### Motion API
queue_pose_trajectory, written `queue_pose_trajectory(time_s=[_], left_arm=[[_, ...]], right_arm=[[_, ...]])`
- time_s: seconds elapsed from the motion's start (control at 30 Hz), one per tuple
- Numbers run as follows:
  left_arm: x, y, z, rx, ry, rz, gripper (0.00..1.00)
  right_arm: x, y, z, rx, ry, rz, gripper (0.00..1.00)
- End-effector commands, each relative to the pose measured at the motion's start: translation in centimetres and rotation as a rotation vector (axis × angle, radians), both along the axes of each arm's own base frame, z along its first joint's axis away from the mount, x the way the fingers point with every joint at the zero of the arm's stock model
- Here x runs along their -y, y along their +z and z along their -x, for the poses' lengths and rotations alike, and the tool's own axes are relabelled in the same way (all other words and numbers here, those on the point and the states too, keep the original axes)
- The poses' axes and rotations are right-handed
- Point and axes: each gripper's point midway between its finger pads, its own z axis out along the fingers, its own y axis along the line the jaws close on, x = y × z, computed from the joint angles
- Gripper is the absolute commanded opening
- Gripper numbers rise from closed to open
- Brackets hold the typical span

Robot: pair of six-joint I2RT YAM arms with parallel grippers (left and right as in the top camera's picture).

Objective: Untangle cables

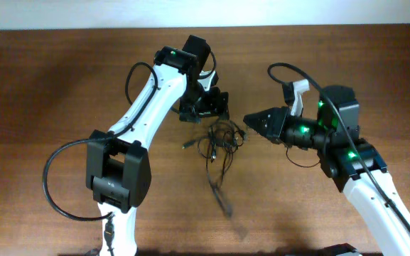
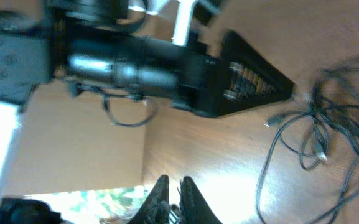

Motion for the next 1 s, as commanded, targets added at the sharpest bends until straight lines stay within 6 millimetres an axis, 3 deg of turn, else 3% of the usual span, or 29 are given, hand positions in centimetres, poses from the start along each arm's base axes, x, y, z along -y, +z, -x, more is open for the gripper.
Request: queue_pose_trajectory(time_s=[0.0, 0.03, 0.1, 0.17, 0.2, 0.33, 0.47, 0.7, 0.77, 0.87, 0.97], left_arm=[[-0.8, -0.7, -0.4, 0.013, 0.004, -0.046, 0.79], [-1.0, -0.8, -0.4, 0.015, 0.004, -0.058, 0.78], [-1.6, -1.0, -0.8, 0.031, 0.012, -0.097, 0.75], [-4.1, -1.6, -0.8, 0.022, 0.11, -0.242, 0.76], [-4.3, -1.8, -0.4, 0.003, 0.112, -0.256, 0.76], [-4.1, -2.7, 1.4, -0.04, 0.065, -0.29, 0.76], [-6.3, -5.8, 2.1, 0.007, 0.026, -0.483, 0.81], [-6.9, -9.5, 3.1, -0.006, 0.023, -0.489, 0.79], [-7.1, -9.7, 3.6, -0.022, 0.019, -0.497, 0.65], [-7.5, -9.6, 4.6, -0.065, 0.009, -0.514, 0.59], [-7.8, -10.0, 5.3, -0.084, 0.005, -0.525, 0.46]], right_arm=[[2.3, -3.5, -0.8, -0.104, -0.147, 0.147, 0.26], [3.0, -4.7, -0.4, -0.154, -0.173, 0.187, 0.28], [3.2, -5.7, 0.6, -0.171, -0.142, 0.231, 0.42], [3.5, -6.7, 1.7, -0.198, -0.112, 0.274, 0.52], [3.6, -6.9, 1.9, -0.207, -0.109, 0.282, 0.55], [3.9, -7.7, 1.8, -0.231, -0.124, 0.308, 0.57], [4.0, -8.6, 2.1, -0.273, -0.118, 0.319, 0.57], [4.0, -9.4, 2.2, -0.307, -0.114, 0.329, 0.58], [4.0, -9.4, 2.2, -0.307, -0.114, 0.329, 0.57], [4.0, -9.4, 2.2, -0.307, -0.114, 0.329, 0.57], [4.0, -9.4, 2.2, -0.308, -0.114, 0.329, 0.57]])
